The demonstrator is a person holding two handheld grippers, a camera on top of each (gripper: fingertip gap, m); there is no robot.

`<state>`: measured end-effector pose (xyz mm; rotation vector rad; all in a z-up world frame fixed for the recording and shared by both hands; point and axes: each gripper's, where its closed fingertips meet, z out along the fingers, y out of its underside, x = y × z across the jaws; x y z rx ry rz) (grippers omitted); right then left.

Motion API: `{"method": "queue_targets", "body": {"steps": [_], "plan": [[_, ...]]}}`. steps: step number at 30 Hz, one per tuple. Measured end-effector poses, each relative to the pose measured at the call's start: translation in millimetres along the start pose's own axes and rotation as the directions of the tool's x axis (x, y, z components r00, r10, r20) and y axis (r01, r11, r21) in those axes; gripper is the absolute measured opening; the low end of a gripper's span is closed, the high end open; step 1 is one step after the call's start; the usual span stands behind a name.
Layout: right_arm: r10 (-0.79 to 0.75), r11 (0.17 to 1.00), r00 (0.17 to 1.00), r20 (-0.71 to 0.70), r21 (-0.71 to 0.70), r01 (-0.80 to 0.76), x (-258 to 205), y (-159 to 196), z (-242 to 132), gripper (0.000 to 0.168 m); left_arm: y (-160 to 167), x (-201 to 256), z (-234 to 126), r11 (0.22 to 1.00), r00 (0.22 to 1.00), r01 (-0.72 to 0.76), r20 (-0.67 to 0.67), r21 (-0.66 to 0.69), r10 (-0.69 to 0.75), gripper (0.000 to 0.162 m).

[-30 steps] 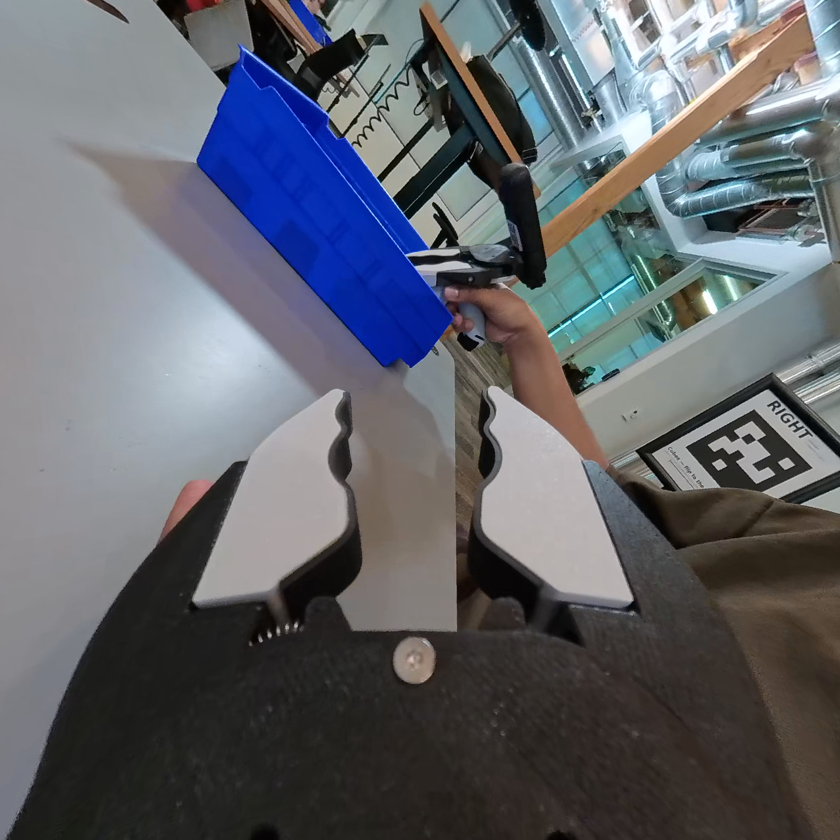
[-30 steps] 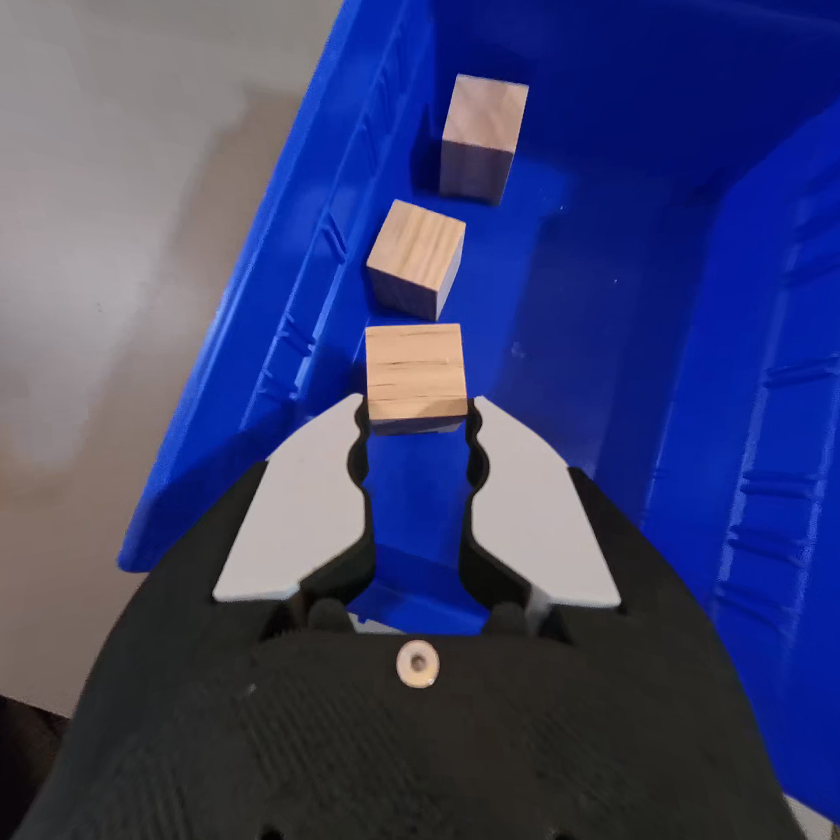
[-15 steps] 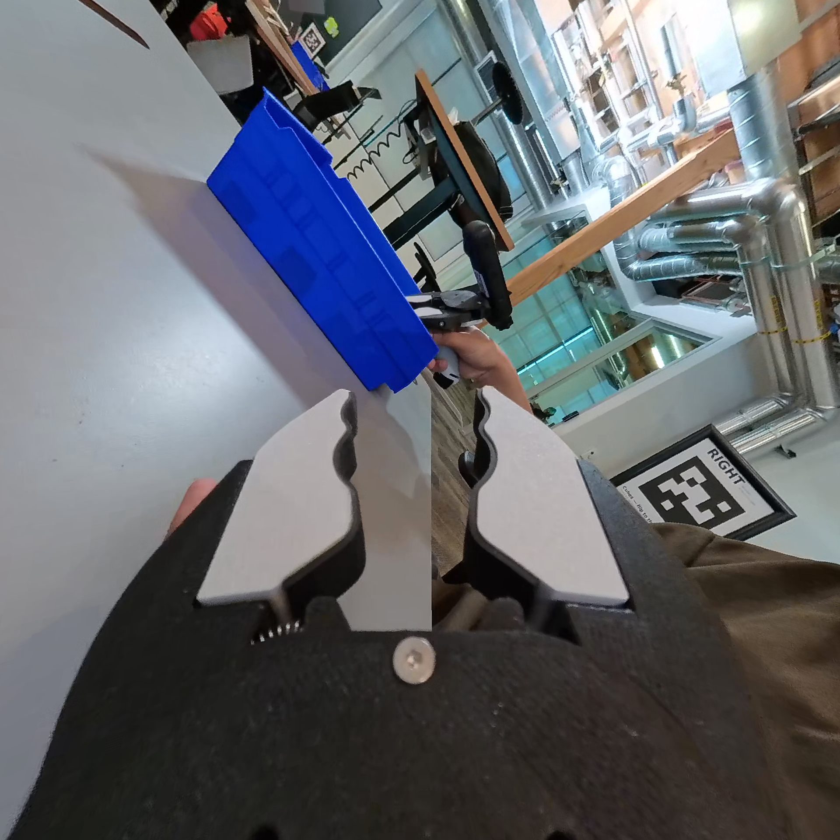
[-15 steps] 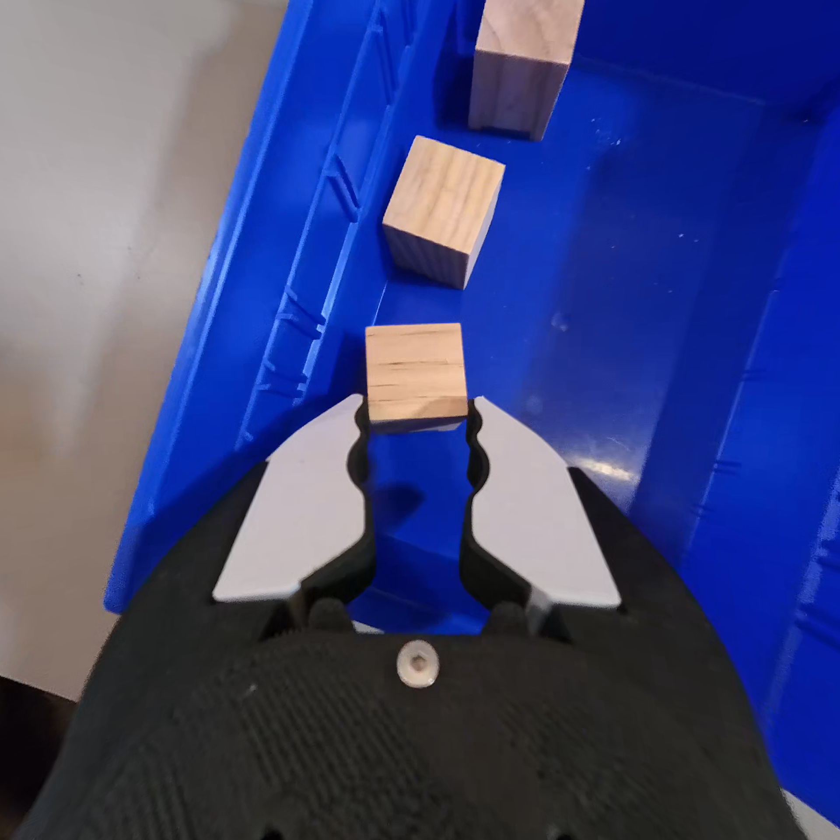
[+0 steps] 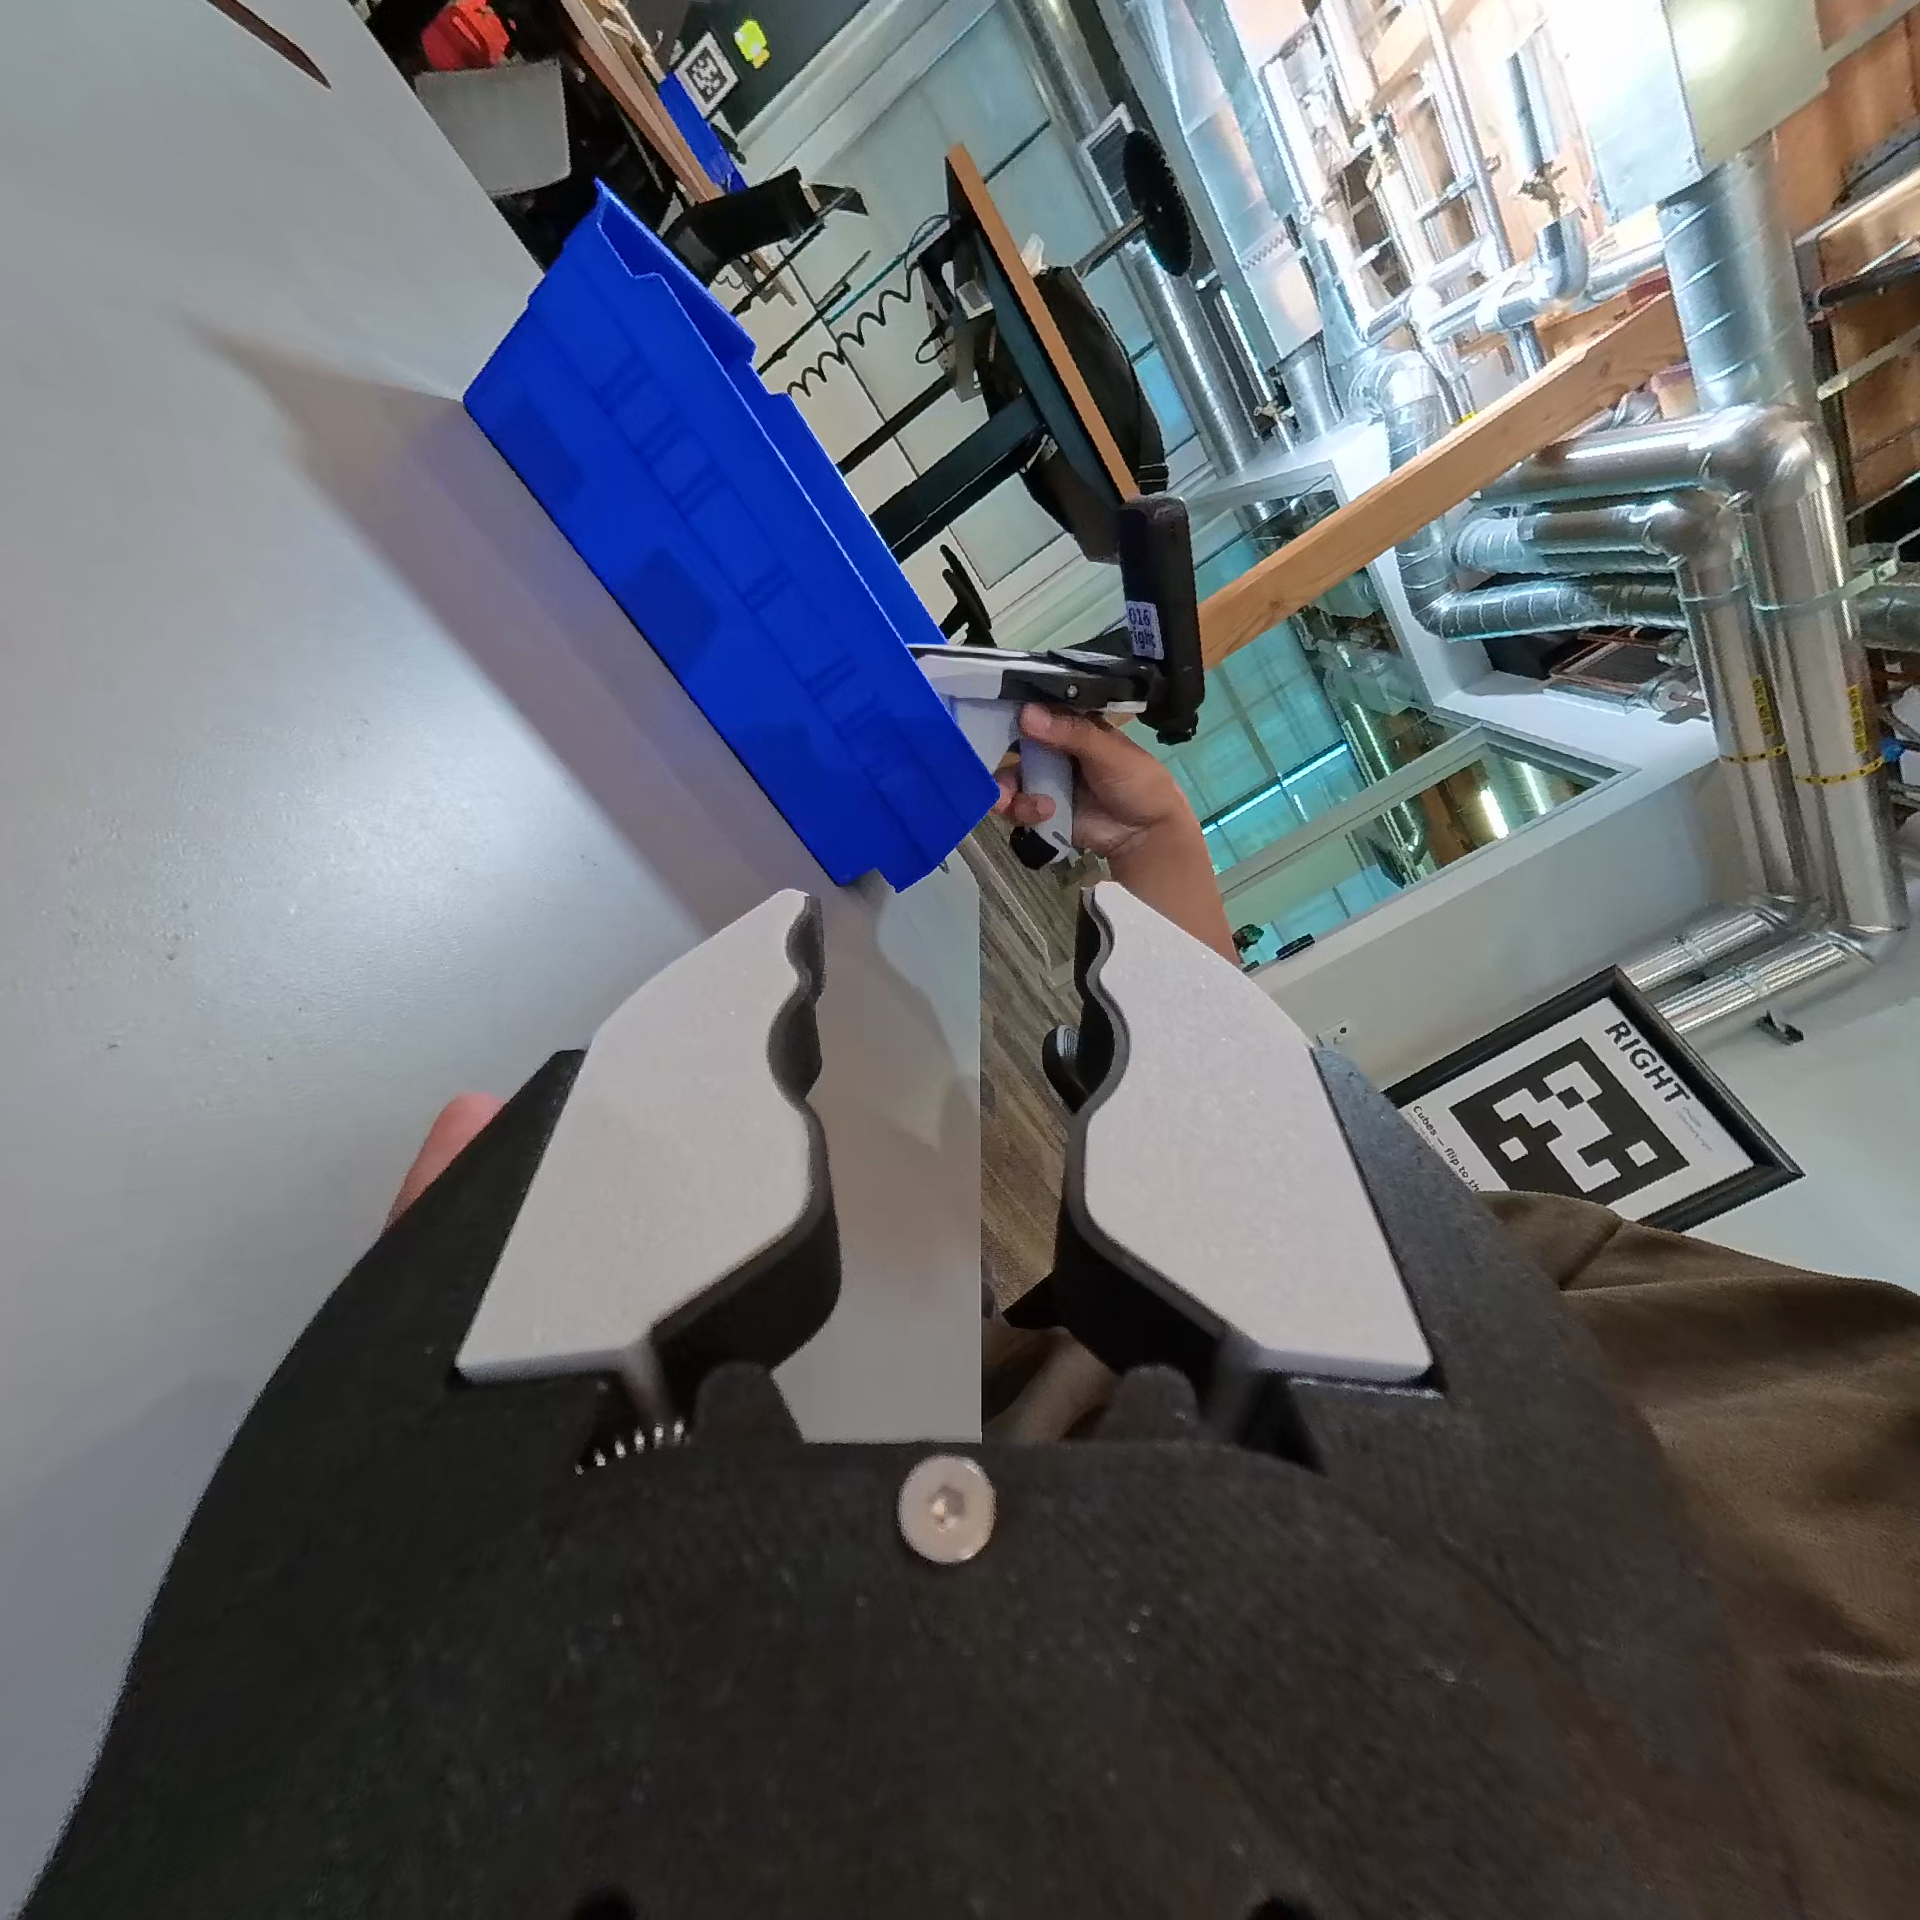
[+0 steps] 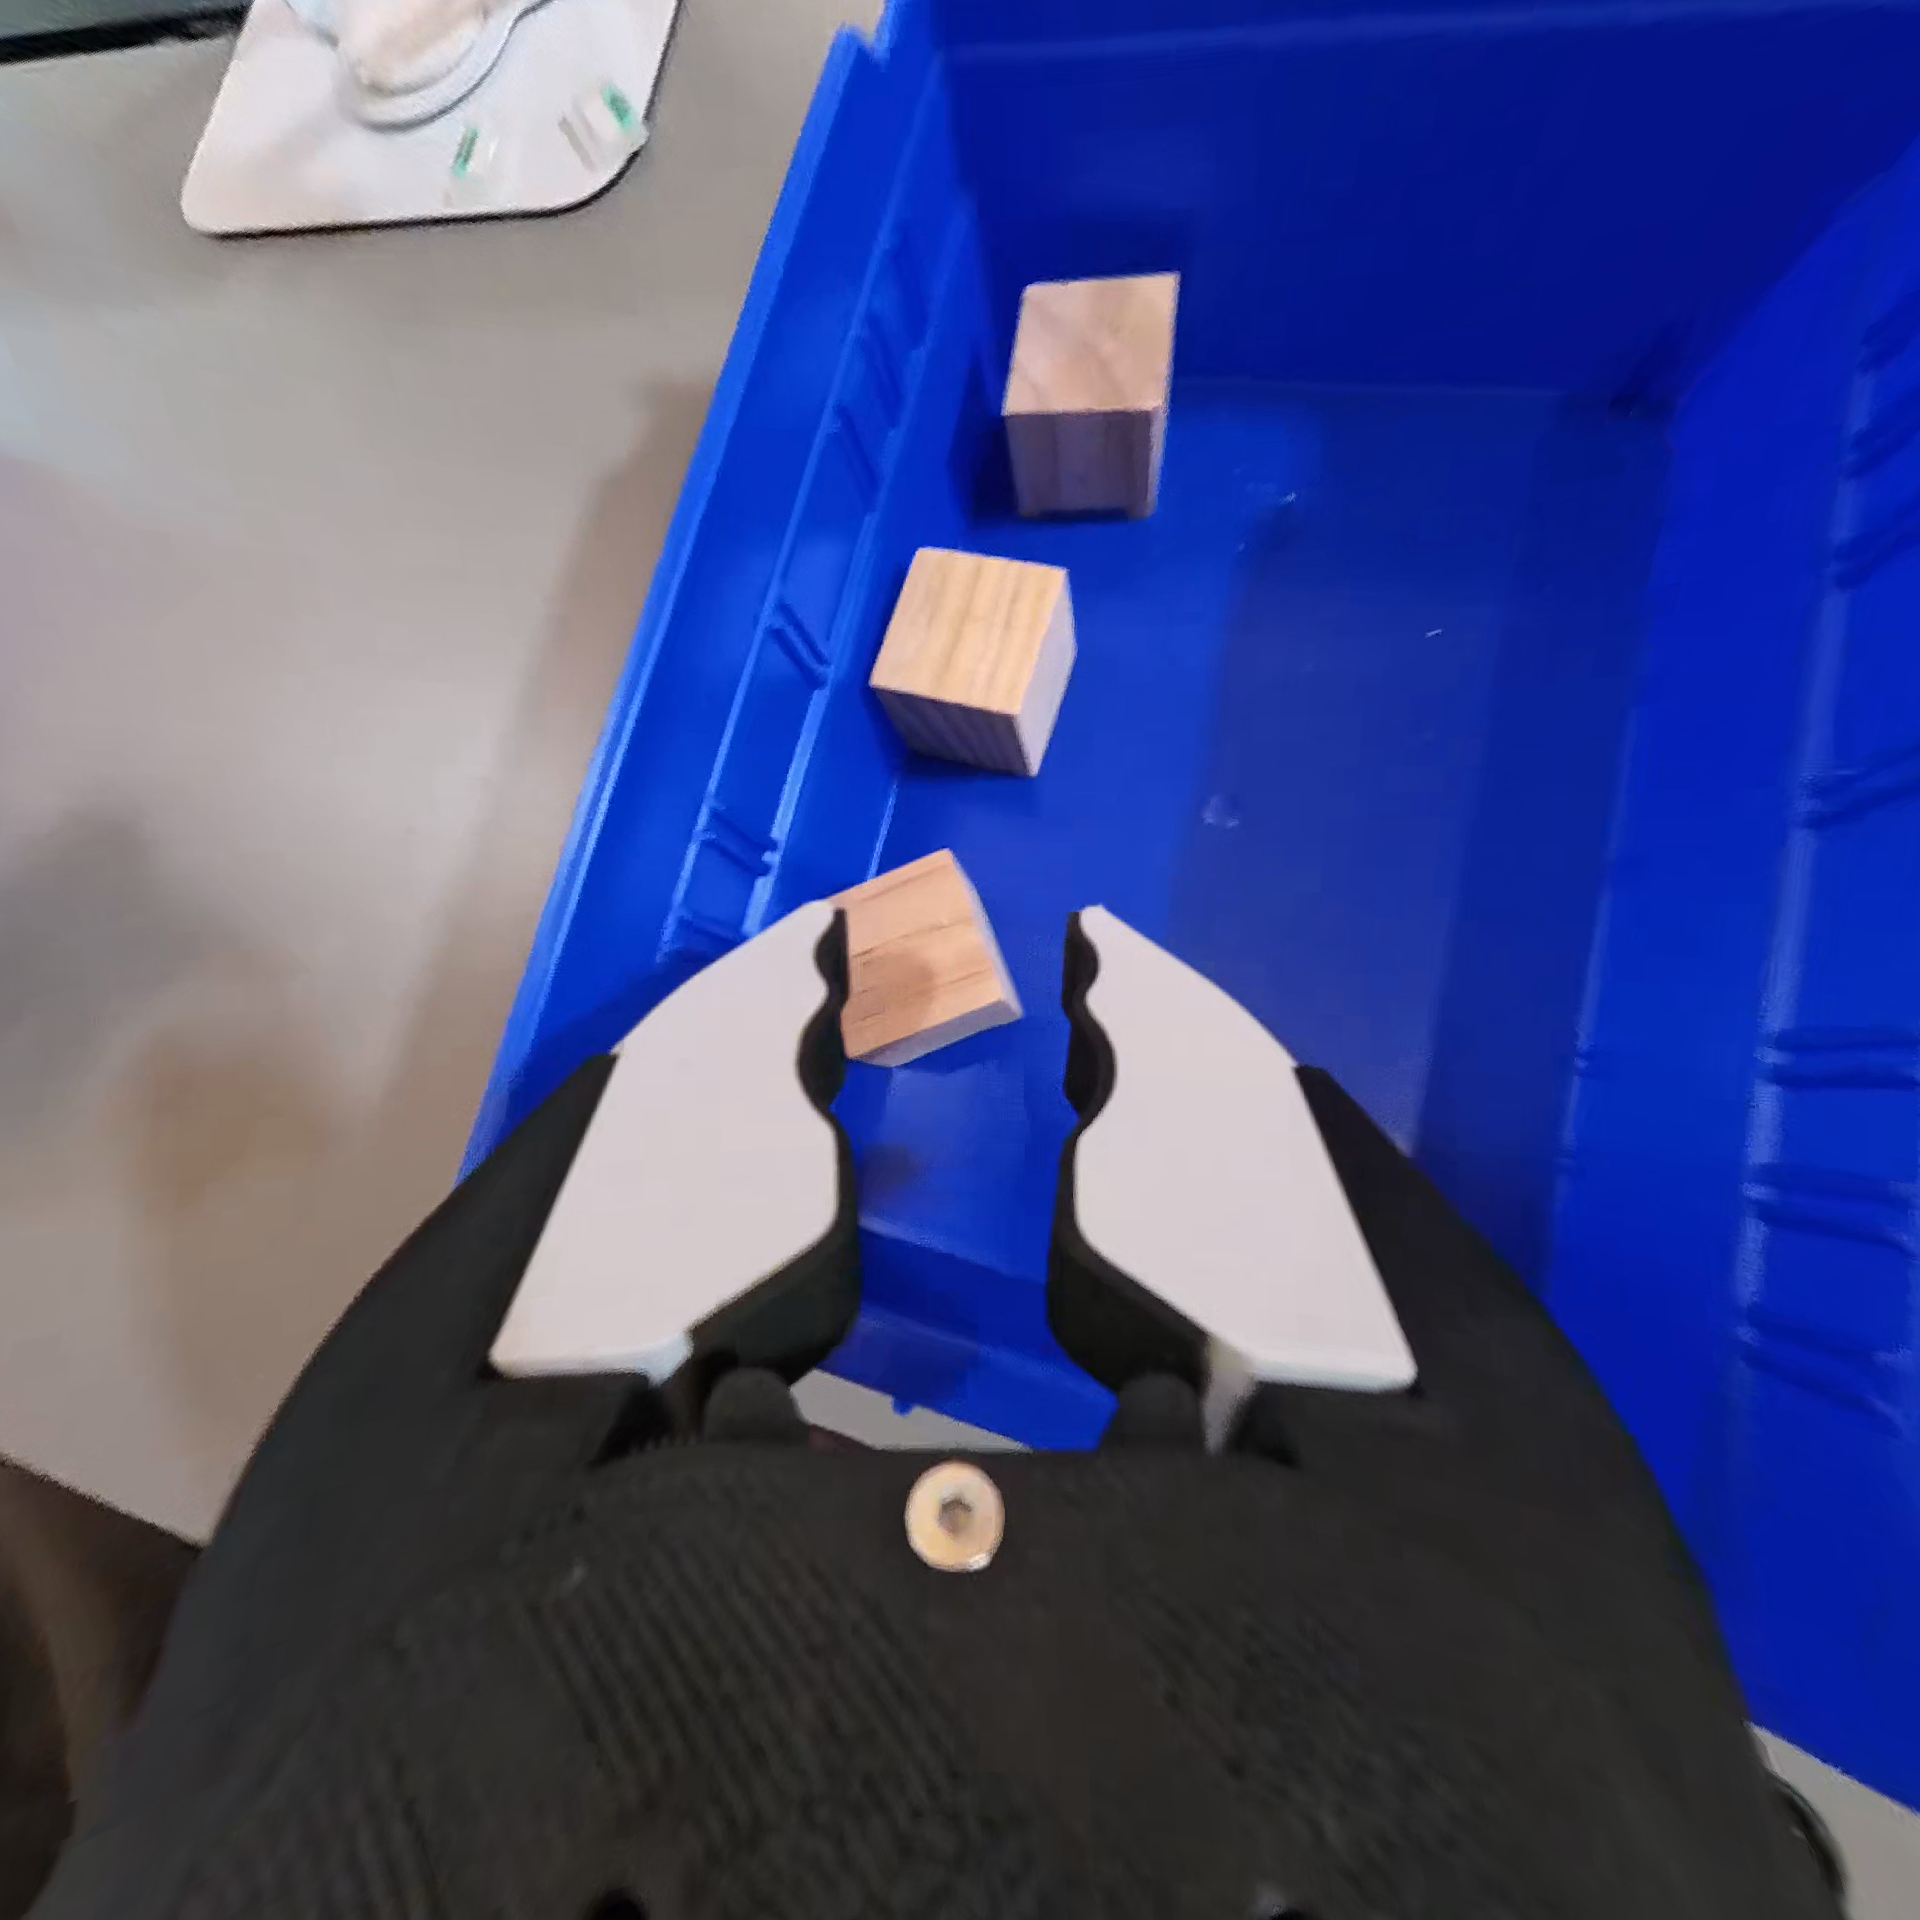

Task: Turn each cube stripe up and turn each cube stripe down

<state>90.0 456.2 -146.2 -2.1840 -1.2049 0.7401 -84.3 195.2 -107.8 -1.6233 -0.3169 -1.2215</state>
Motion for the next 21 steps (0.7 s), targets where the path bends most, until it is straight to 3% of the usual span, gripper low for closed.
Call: {"method": "queue_targets", "body": {"steps": [4, 10, 13, 18, 21], "plan": [[-0.032, 0.999, 0.992, -0.122, -0.015, 0.031, 20.7, 3.5, 2.2, 0.022, 2.3, -0.3, 1.4, 1.0, 1.0, 0.004, -0.001, -0.012, -0.004, 0.048], [-0.13, 0.982, 0.963, -0.234, -0.166, 0.093, 34.1, 29.2, 22.3, 0.023, 4.3, -0.6, 2.1, 1.0, 1.0, -0.01, 0.008, -0.022, 0.01, 0.048], [-0.146, 0.973, 0.97, -0.195, -0.204, 0.106, 27.9, 36.1, 23.5, 0.011, 3.5, -0.9, 1.7, 1.0, 1.0, -0.006, 0.006, -0.019, 0.006, 0.048], [-0.097, 0.981, 0.995, -0.031, -0.171, 0.091, 8.0, 33.1, 12.9, 0.018, 2.1, -1.1, 1.2, 1.0, 1.0, 0.001, 0.0, -0.013, -0.001, 0.048], [-0.096, 0.986, 0.993, -0.065, -0.144, 0.086, 15.1, 26.6, 5.4, 0.019, 2.3, -1.0, 1.3, 1.0, 1.0, -0.002, 0.001, -0.014, 0.002, 0.048]]}}
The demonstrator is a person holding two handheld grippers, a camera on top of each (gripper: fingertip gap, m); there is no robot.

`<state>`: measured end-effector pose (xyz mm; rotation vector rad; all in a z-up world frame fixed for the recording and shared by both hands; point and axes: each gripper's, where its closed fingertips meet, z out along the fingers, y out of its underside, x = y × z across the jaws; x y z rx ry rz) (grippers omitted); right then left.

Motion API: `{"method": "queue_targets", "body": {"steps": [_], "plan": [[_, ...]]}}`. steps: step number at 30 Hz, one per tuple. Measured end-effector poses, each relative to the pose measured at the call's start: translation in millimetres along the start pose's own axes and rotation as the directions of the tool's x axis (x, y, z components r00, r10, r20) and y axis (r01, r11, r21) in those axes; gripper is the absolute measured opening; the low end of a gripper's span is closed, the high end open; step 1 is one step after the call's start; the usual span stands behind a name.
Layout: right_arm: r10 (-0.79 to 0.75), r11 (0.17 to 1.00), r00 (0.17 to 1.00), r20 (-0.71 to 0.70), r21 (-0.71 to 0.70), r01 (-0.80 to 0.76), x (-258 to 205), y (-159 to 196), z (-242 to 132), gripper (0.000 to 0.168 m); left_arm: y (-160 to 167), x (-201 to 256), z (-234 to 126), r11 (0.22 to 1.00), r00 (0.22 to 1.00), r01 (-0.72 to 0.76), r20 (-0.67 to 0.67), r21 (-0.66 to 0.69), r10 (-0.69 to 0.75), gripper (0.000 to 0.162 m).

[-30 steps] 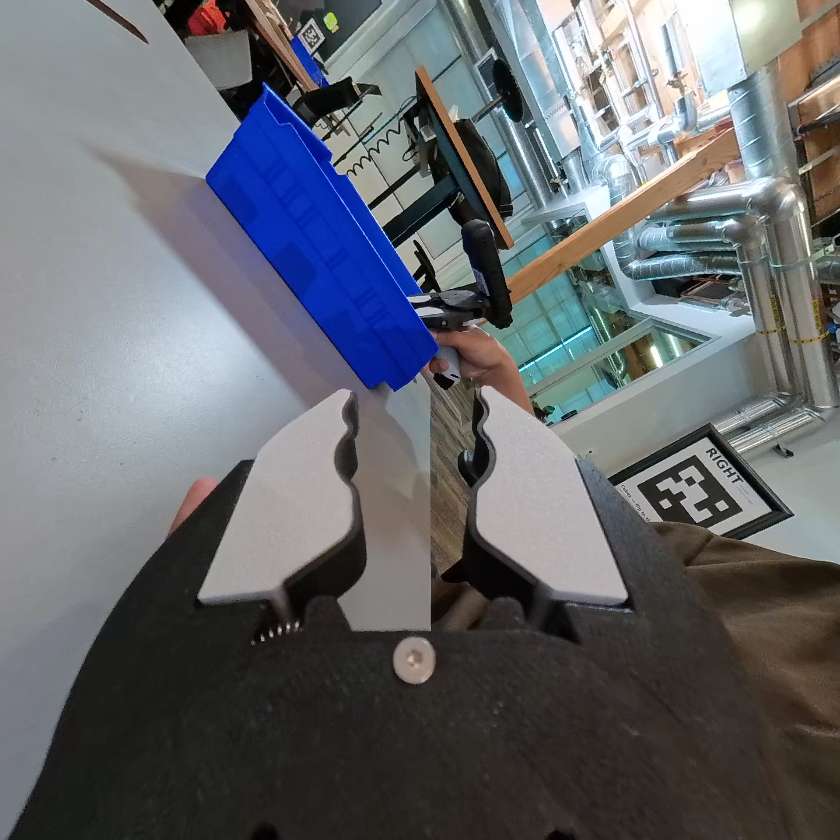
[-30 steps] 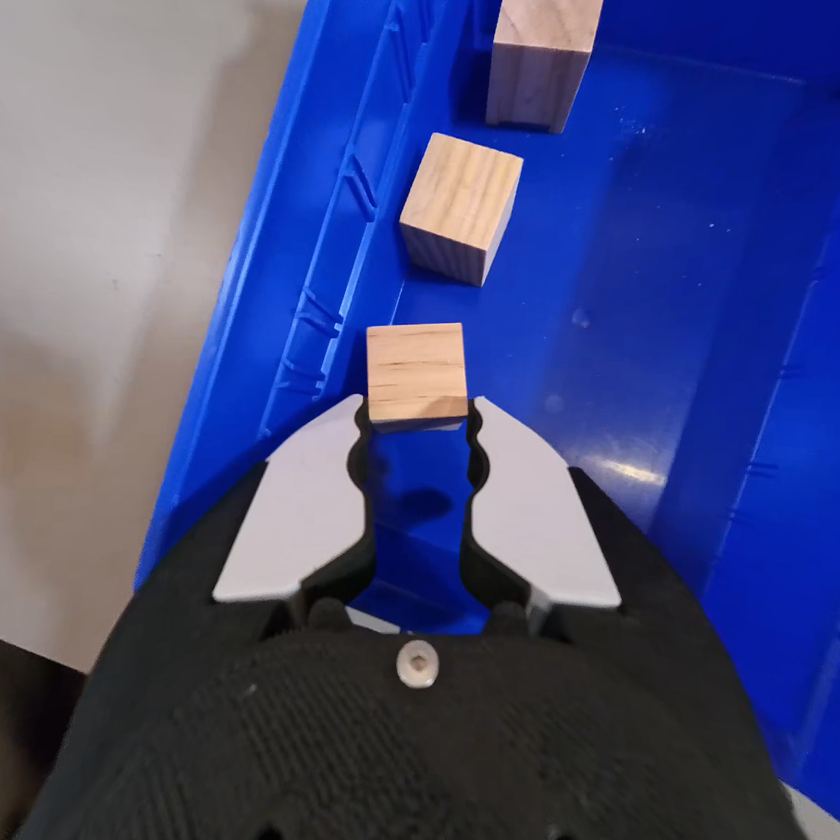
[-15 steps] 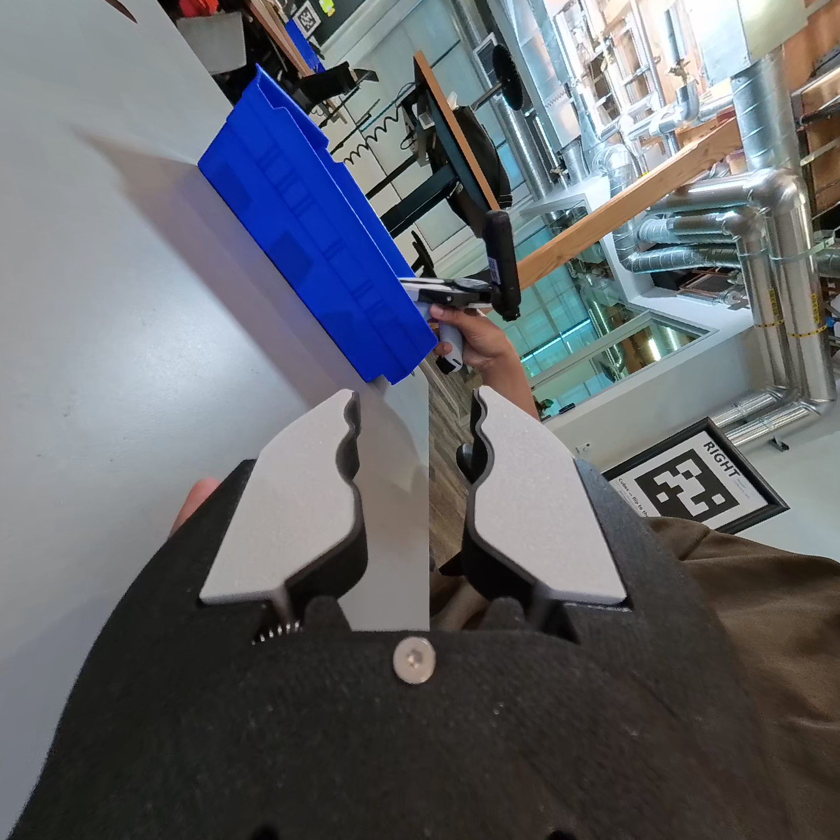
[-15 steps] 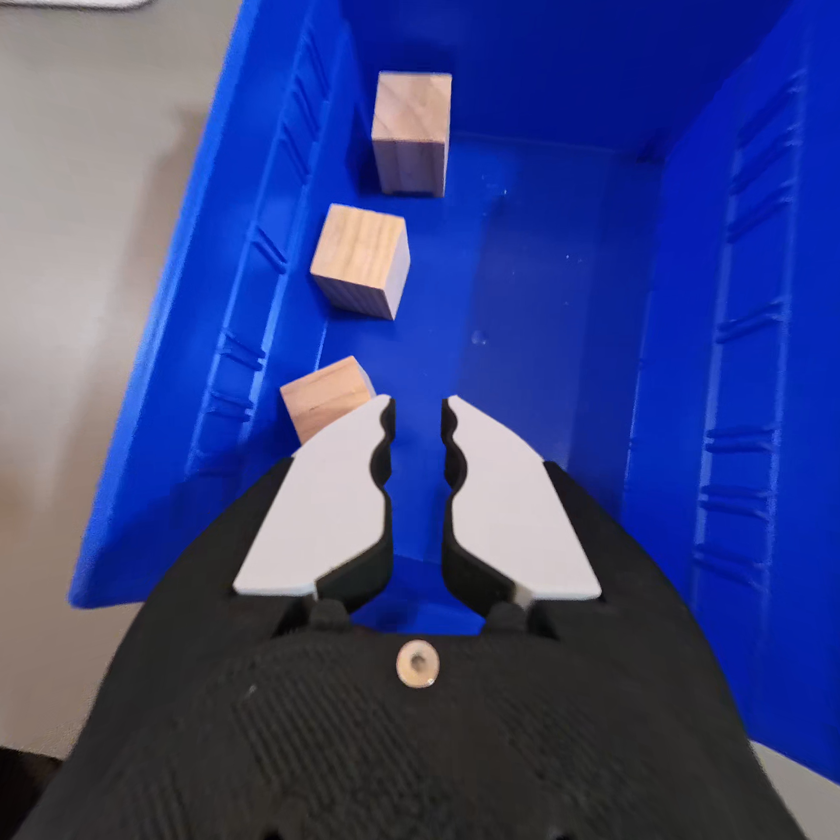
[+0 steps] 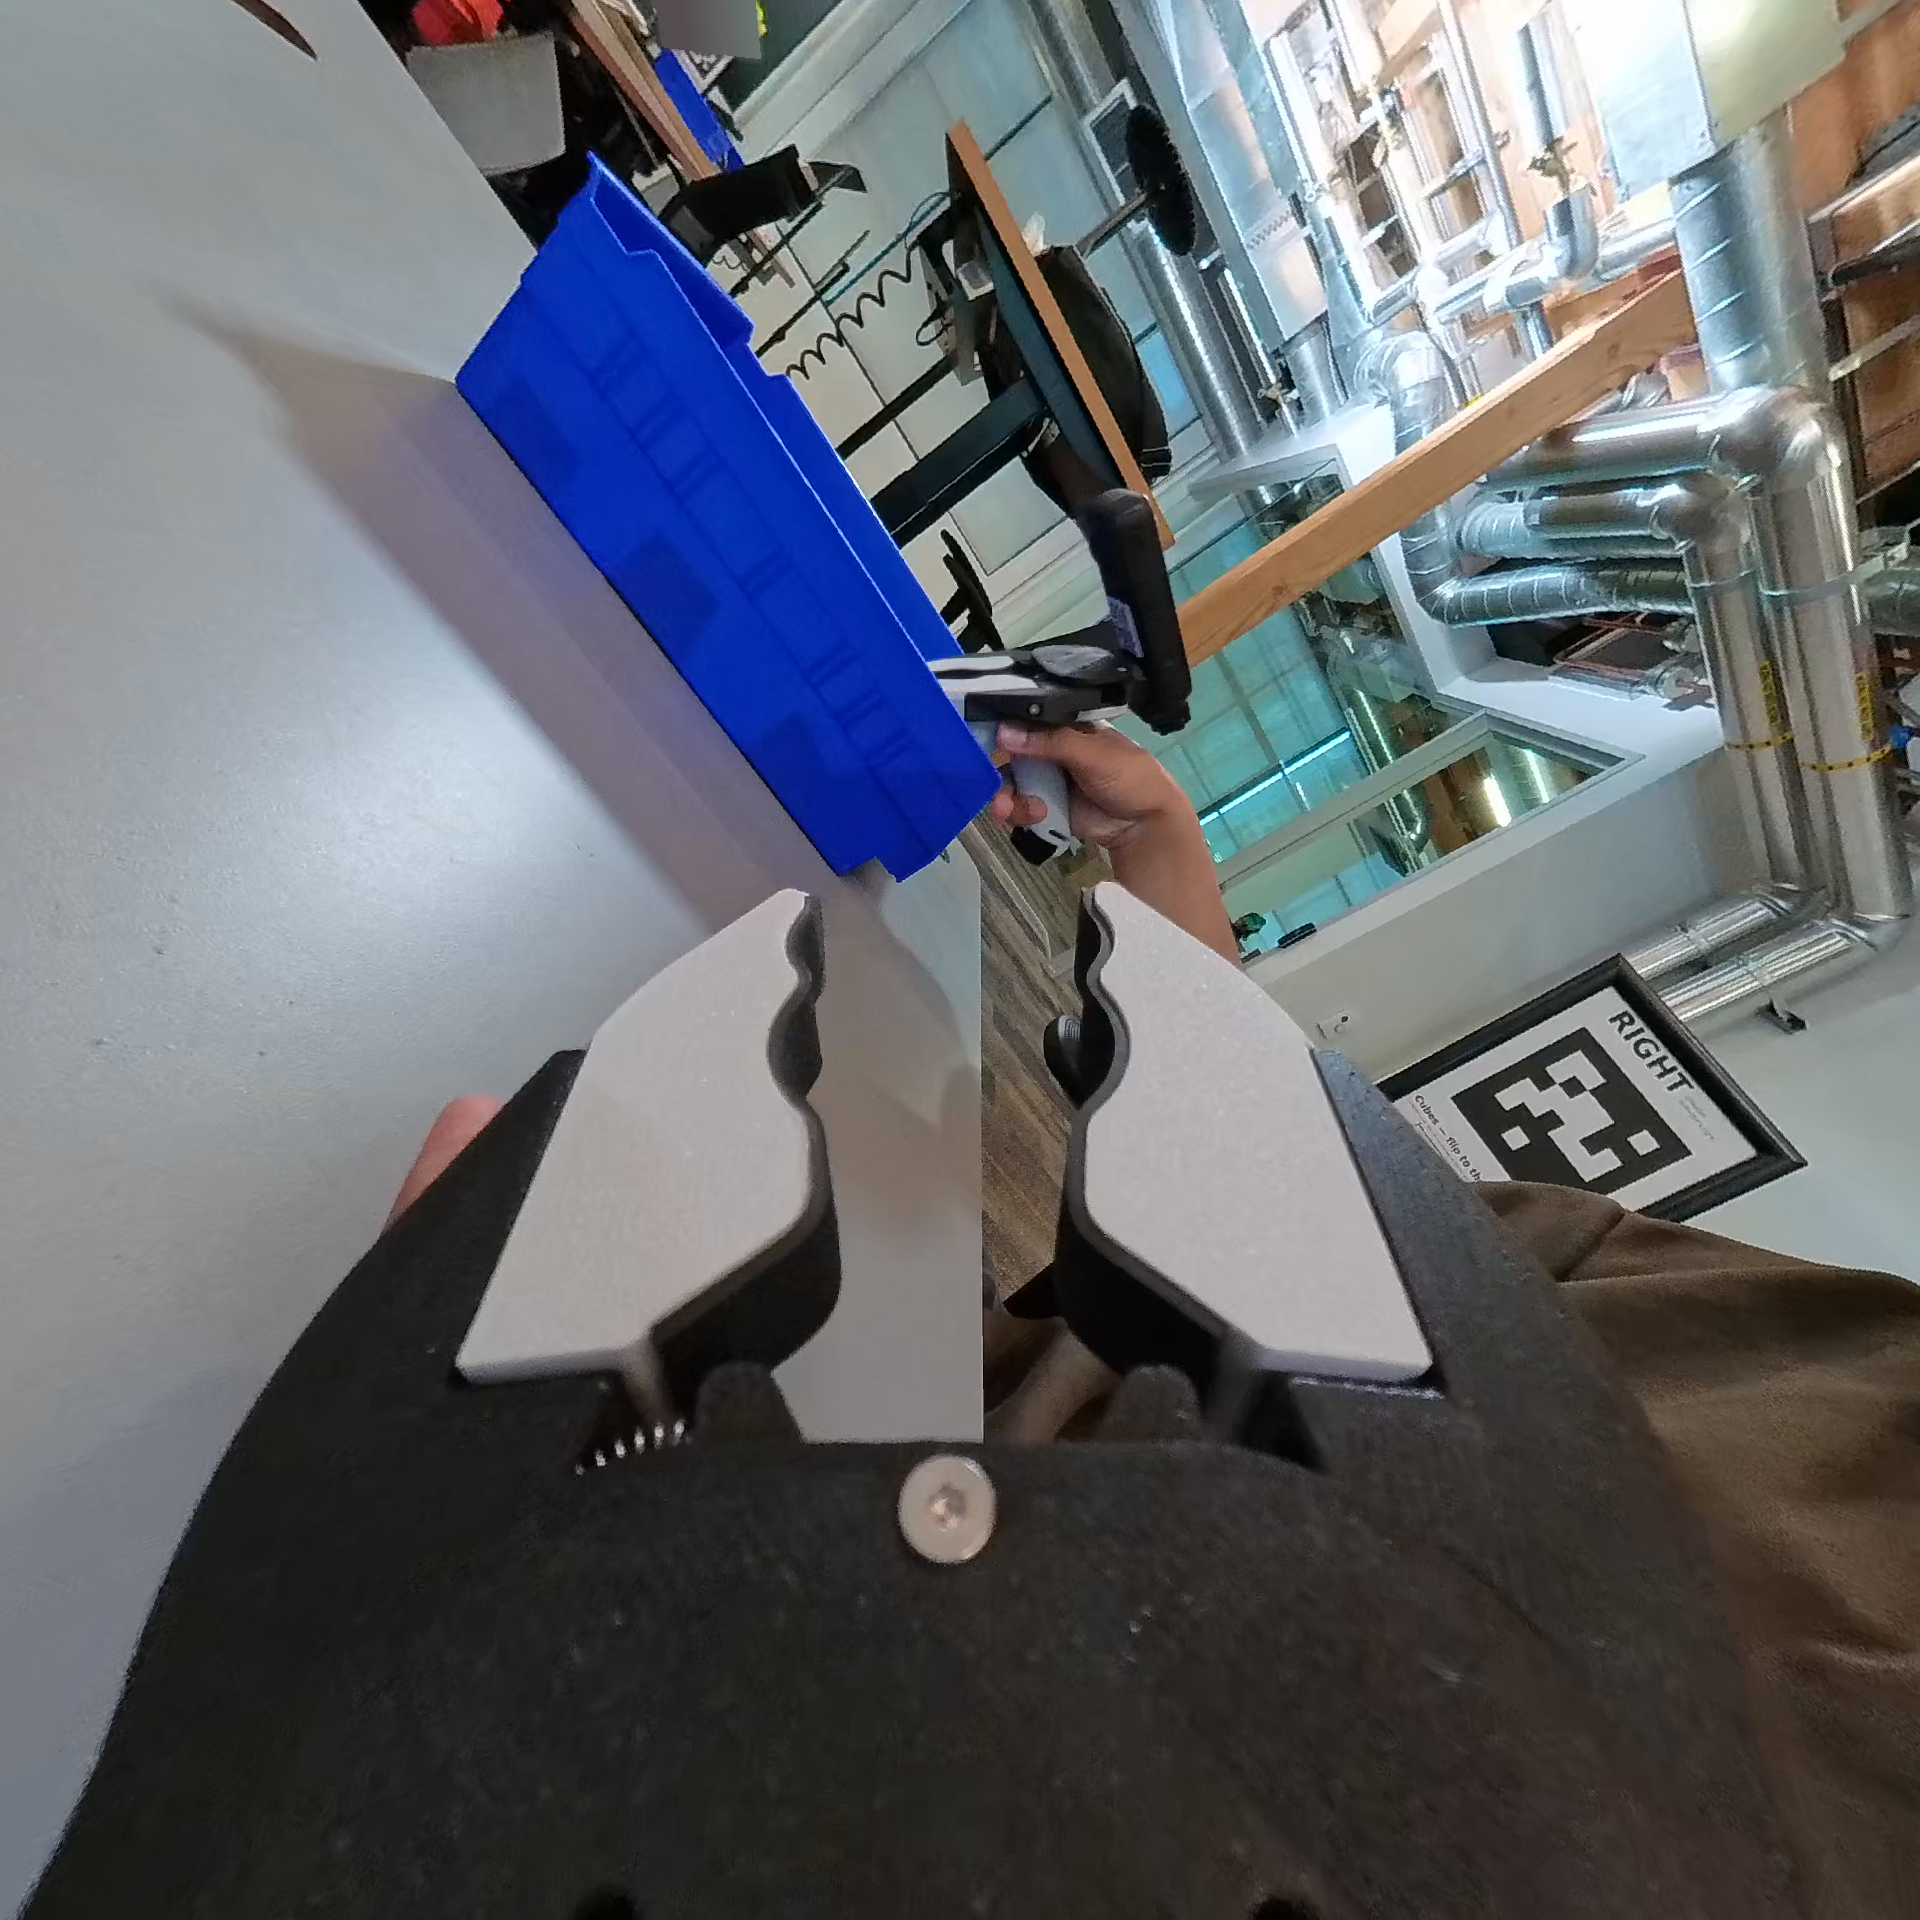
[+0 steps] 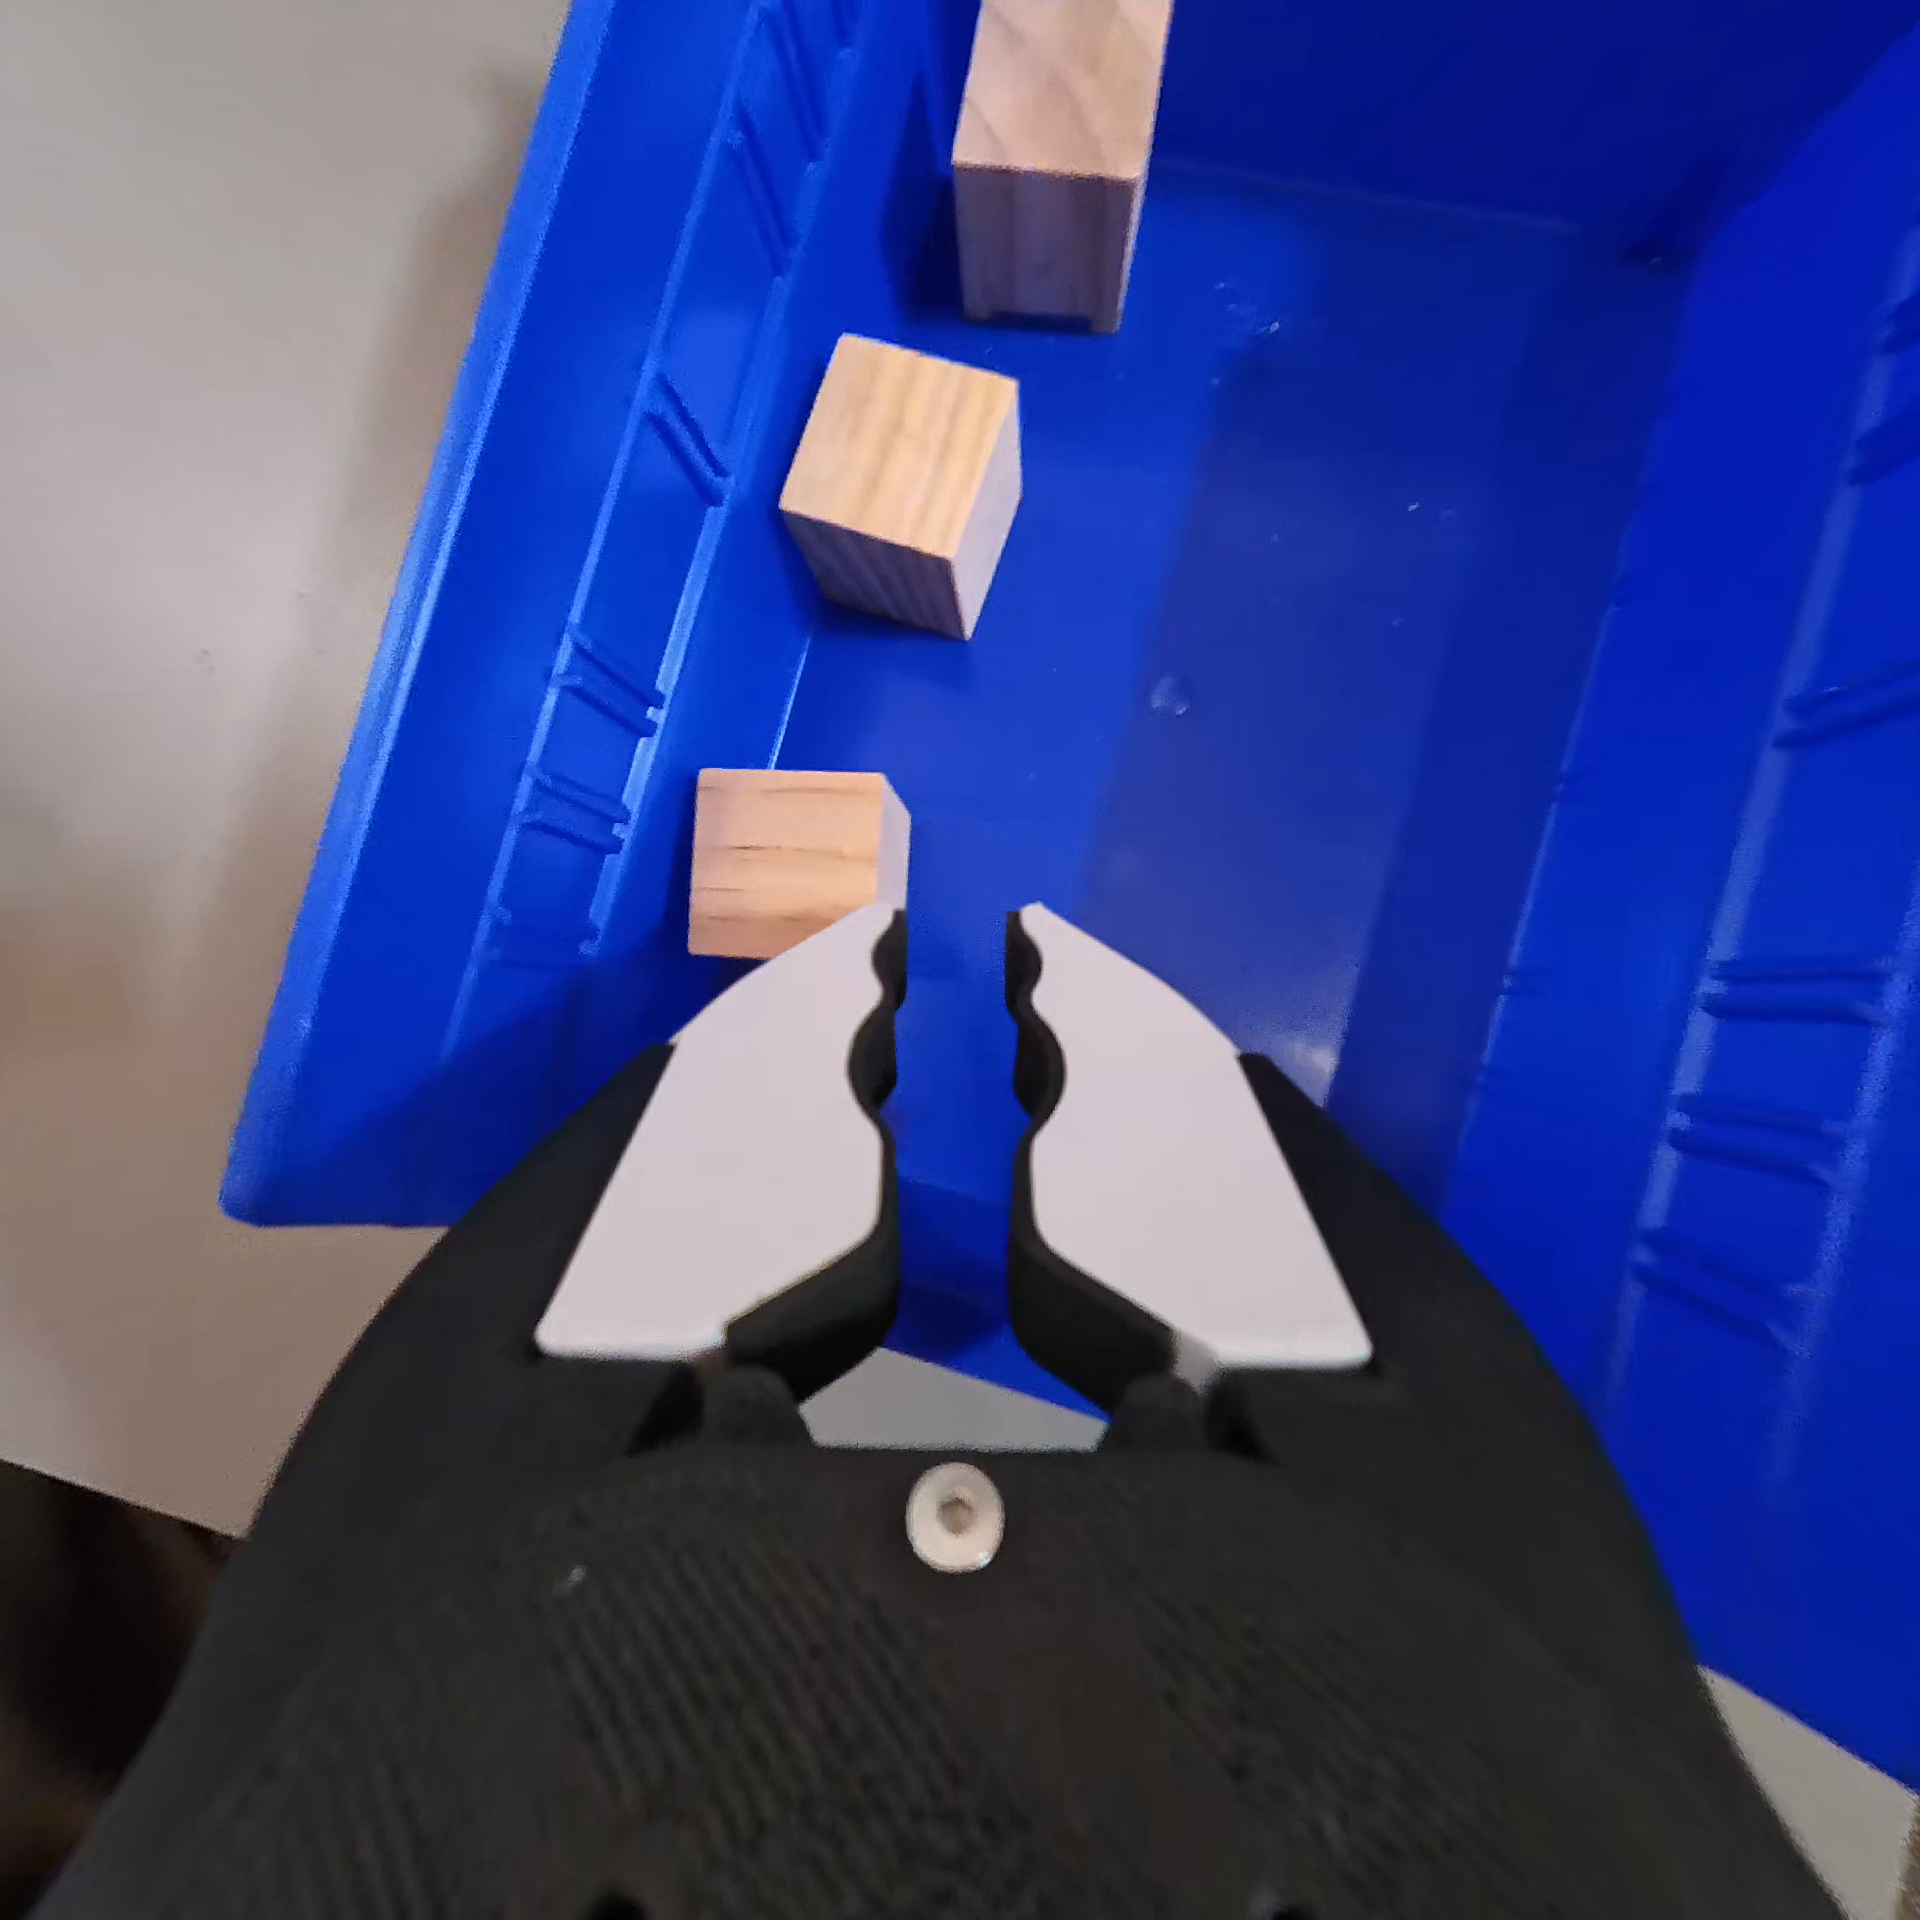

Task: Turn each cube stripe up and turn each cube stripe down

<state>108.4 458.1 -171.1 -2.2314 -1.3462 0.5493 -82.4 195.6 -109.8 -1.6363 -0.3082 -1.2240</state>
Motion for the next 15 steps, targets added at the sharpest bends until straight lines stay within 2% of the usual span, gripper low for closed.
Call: {"method": "queue_targets", "body": {"steps": [5, 9, 12, 15], "plan": [[0.018, 0.997, 0.999, -0.027, 0.082, -0.016, 5.4, -15.6, -15.4, 0.022, -0.2, 0.0, 0.1, 1.0, 1.0, -0.007, 0.003, 0.001, 0.007, 0.048], [-0.001, 0.982, 0.993, -0.12, 0.188, 0.024, 11.1, -38.7, -38.0, 0.029, -9.9, 2.8, -5.4, 0.999, 0.999, -0.046, 0.022, 0.028, 0.045, 0.047], [-0.02, 0.955, 0.986, -0.164, 0.289, 0.067, 6.1, -60.5, -60.2, 0.031, -39.4, 14.2, -26.9, 0.984, 0.99, -0.126, 0.073, 0.129, 0.117, 0.047], [-0.03, 0.922, 0.986, -0.165, 0.376, 0.091, -5.6, -78.1, -79.0, 0.03, -81.8, 38.7, -65.7, 0.942, 0.978, -0.2, 0.111, 0.27, 0.176, 0.048]]}}
